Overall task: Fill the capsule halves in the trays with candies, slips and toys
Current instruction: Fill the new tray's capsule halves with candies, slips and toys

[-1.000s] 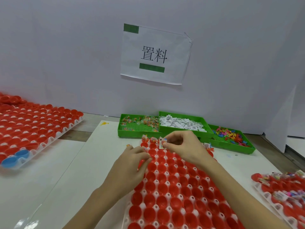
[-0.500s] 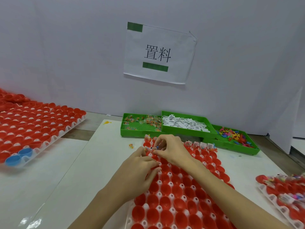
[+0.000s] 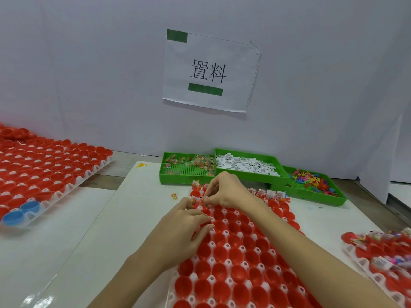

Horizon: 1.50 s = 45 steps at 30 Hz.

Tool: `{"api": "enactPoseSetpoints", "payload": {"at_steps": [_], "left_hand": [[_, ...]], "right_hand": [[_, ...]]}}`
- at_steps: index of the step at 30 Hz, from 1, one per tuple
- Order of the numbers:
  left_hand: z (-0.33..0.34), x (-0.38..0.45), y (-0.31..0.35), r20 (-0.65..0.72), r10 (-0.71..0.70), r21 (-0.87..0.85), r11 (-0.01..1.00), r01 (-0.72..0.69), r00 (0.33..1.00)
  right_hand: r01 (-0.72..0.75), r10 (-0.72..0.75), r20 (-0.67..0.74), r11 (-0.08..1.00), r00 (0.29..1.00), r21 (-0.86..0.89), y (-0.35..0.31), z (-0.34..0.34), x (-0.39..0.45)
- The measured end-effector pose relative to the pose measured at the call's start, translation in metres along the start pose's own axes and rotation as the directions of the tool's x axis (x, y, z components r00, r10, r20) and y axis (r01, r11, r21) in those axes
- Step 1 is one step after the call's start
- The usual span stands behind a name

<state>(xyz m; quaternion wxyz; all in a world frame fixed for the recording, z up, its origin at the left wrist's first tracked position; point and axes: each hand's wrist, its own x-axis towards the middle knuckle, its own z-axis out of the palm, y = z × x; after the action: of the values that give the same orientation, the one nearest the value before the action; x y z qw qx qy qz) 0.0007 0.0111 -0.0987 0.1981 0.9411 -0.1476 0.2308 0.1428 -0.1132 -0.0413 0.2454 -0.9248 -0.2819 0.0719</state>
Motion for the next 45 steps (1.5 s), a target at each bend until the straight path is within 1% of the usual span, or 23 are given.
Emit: {"api": "enactPoseSetpoints", "payload": {"at_steps": [9, 12, 16, 19, 22, 24, 29, 32, 35, 37, 39, 42, 45], "left_hand": [[-0.001, 0.0, 0.0, 0.015, -0.013, -0.002, 1.0, 0.013, 1.0], [0.0, -0.001, -0.001, 0.018, -0.016, -0.01, 1.0, 0.016, 1.0], [0.001, 0.0, -0.003, 0.022, -0.018, 0.001, 1.0, 0.018, 1.0], [0.002, 0.0, -0.004, 0.043, -0.031, 0.014, 0.999, 0.03, 0.999], [0.0, 0.0, -0.003, 0.056, -0.039, 0.021, 0.999, 0.038, 0.998], [0.0, 0.001, -0.002, 0.062, -0.043, 0.024, 0.999, 0.041, 0.997], [0.0, 0.0, -0.002, 0.069, -0.07, 0.025, 0.997, 0.068, 0.995], [-0.002, 0.001, -0.001, 0.062, -0.081, 0.002, 0.997, 0.082, 0.995], [-0.005, 0.002, -0.002, 0.025, -0.069, -0.001, 0.998, 0.069, 0.997], [-0.006, 0.003, -0.002, 0.008, -0.05, 0.014, 0.999, 0.05, 0.999], [-0.008, 0.004, -0.001, 0.002, -0.024, 0.037, 0.999, 0.024, 1.0], [-0.007, 0.004, 0.0, -0.026, 0.026, 0.075, 0.997, -0.024, 0.999], [-0.006, 0.004, 0.002, -0.078, 0.059, 0.092, 0.994, -0.051, 0.995]], "right_hand": [[-0.008, 0.01, 0.033, 0.998, 0.999, -0.068, -0.001, 0.008, 0.002], [0.0, 0.003, 0.066, 0.999, 0.998, -0.037, -0.001, 0.0, 0.001], [0.032, -0.026, 0.11, 0.998, 0.994, -0.049, 0.001, -0.01, -0.001], [0.054, -0.049, 0.062, 0.996, 0.997, -0.069, 0.002, -0.004, 0.0], [0.049, -0.048, 0.019, 0.997, 0.999, -0.054, 0.004, 0.001, 0.001], [0.046, -0.046, 0.005, 0.998, 0.999, -0.034, 0.006, 0.004, 0.0], [0.1, -0.1, -0.023, 0.995, 0.995, -0.02, 0.011, 0.003, -0.008], [0.113, -0.104, -0.095, 0.99, 0.99, 0.089, 0.018, -0.016, -0.021], [0.112, -0.086, -0.097, 0.941, 0.992, 0.318, 0.033, -0.039, -0.042], [0.131, -0.093, -0.11, 0.894, 0.99, 0.428, 0.048, -0.053, -0.059], [0.14, -0.067, -0.154, 0.837, 0.986, 0.53, 0.063, -0.063, -0.076], [0.145, 0.01, -0.221, 0.726, 0.975, 0.673, 0.082, -0.069, -0.095], [0.15, 0.079, -0.246, 0.604, 0.966, 0.783, 0.096, -0.065, -0.103]]}}
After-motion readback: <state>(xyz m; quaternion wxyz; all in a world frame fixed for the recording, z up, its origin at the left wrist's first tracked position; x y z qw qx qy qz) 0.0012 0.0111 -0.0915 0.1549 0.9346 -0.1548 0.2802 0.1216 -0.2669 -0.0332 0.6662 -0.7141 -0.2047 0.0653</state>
